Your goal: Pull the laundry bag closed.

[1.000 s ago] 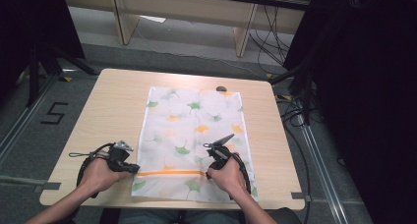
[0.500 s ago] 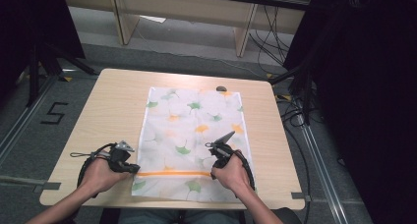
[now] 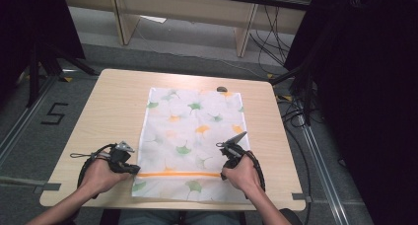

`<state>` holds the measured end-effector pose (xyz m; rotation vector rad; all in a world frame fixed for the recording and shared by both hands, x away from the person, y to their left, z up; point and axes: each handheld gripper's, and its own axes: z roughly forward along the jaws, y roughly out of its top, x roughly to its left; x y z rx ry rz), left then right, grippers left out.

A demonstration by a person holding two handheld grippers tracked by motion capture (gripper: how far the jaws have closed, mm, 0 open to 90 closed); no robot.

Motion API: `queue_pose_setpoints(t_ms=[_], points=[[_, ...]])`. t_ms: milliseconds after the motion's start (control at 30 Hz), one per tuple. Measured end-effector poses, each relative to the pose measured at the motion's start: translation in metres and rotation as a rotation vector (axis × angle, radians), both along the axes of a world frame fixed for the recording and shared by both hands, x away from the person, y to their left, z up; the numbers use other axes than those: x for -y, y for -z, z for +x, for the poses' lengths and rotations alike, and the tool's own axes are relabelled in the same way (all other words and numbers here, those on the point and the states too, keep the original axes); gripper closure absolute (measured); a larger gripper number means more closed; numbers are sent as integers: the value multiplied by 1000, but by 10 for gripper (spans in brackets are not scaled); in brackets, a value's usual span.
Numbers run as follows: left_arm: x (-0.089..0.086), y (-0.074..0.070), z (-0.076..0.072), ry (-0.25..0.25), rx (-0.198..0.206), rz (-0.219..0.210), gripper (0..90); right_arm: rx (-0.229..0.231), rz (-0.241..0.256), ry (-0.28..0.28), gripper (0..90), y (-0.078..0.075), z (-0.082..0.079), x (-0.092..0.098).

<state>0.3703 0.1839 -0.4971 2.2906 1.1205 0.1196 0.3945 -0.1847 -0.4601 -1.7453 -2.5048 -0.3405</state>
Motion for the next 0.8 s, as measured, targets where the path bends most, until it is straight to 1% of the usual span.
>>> queue_pose_setpoints(t_ms=[33, 67, 100, 133, 167, 200, 233, 267, 300, 333, 367, 400, 467, 500, 533, 567, 600, 633, 667, 700, 733, 767, 800], points=[[0, 0, 0, 3, -2, 1, 873, -41, -12, 13, 900, -2, 0, 1], [0, 0, 0, -2, 1, 0, 873, -45, -4, 30, 900, -3, -1, 2], [0, 0, 0, 2, -1, 0, 873, -16, -3, 15, 900, -1, 0, 7], [0, 0, 0, 1, -4, 2, 873, -24, -10, 58, 900, -2, -1, 8], [0, 0, 0, 1, -4, 2, 873, -4, -8, 18, 900, -2, 0, 12], [0, 0, 0, 1, -3, 1, 873, -4, -8, 18, 900, -2, 0, 12], [0, 0, 0, 2, -3, 1, 873, -39, -7, 69, 900, -4, -2, 11], [0, 0, 0, 1, -3, -1, 873, -16, 1, 33, 900, -3, -1, 18], [0, 0, 0, -1, 2, 1, 873, -7, 0, 58, 900, -2, -2, 19], [0, 0, 0, 1, -3, 0, 873, -39, -3, 76, 900, -4, -2, 20], [0, 0, 0, 1, -3, 0, 873, -44, 3, 74, 900, -4, -2, 23], [0, 0, 0, 1, -4, 1, 873, -6, 2, 55, 900, -3, -2, 25], [0, 0, 0, 0, -2, 0, 873, -4, 7, 55, 900, -3, -2, 28], [0, 0, 0, 0, 2, 2, 873, -10, 14, 70, 900, -4, -2, 29], [0, 0, 0, 0, 2, 2, 873, -10, 14, 70, 900, -4, -2, 29], [0, 0, 0, 1, 1, 3, 873, -48, 9, 95, 900, -7, -3, 31], [0, 0, 0, -2, 1, 1, 873, -25, -1, 104, 900, -6, -3, 34], [0, 0, 0, 2, -2, 3, 873, -25, -1, 104, 900, -6, -3, 34], [0, 0, 0, 3, -1, 2, 873, -22, -1, 73, 900, -6, -2, 37], [0, 0, 0, 3, -2, 3, 873, -8, 1, 87, 900, -6, -3, 38], [0, 0, 0, 3, -3, 3, 873, -64, 2, 152, 900, -10, -4, 36], [0, 0, 0, 3, -3, 4, 873, -64, 1, 162, 900, -10, -4, 37], [0, 0, 0, 3, -3, 4, 873, -20, -1, 129, 900, -7, -4, 42]])
